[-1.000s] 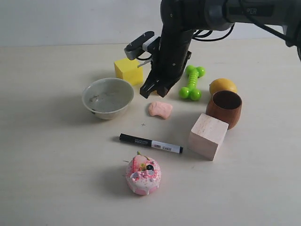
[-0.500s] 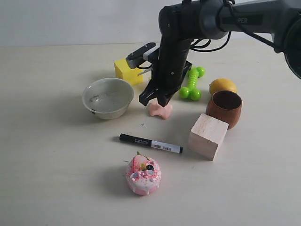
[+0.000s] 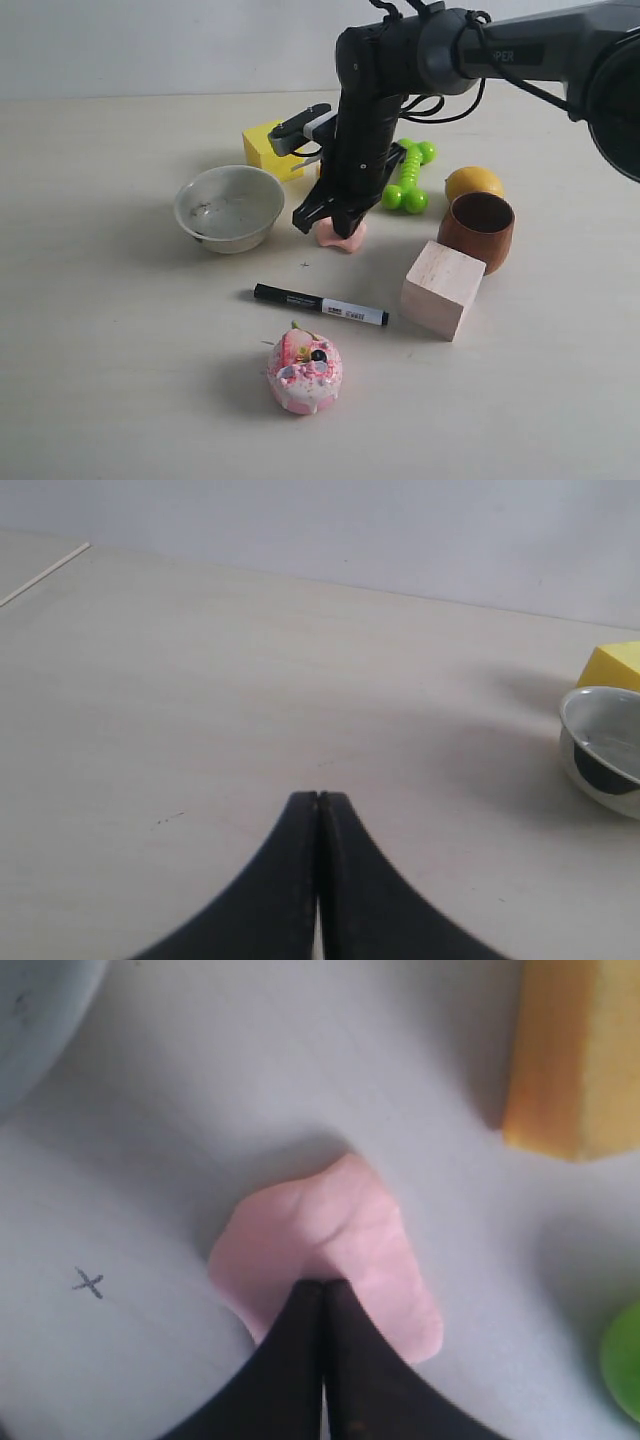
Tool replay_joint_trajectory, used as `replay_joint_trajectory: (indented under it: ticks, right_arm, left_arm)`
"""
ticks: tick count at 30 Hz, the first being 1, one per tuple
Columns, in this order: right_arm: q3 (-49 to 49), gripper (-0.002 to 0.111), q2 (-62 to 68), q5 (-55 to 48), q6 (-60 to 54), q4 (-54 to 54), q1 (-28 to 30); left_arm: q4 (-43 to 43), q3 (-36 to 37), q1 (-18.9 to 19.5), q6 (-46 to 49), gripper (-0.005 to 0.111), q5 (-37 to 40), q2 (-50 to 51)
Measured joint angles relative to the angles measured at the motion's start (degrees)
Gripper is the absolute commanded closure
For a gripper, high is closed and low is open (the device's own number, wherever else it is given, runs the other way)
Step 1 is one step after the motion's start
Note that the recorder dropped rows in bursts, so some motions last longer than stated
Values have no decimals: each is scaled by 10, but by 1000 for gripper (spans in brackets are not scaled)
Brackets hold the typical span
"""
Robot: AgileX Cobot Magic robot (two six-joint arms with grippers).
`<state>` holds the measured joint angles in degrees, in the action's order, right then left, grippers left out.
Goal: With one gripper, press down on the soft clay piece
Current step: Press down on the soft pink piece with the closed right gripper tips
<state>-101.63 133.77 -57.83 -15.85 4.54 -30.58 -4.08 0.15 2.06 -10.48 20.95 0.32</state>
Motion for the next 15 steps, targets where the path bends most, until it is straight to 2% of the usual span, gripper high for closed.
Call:
replay_joint_trajectory:
  ticks: [15]
  right_arm:
    - [-15, 108, 31, -15, 1, 2, 0]
  left_arm:
    - [0, 0, 0, 0, 107, 0, 0]
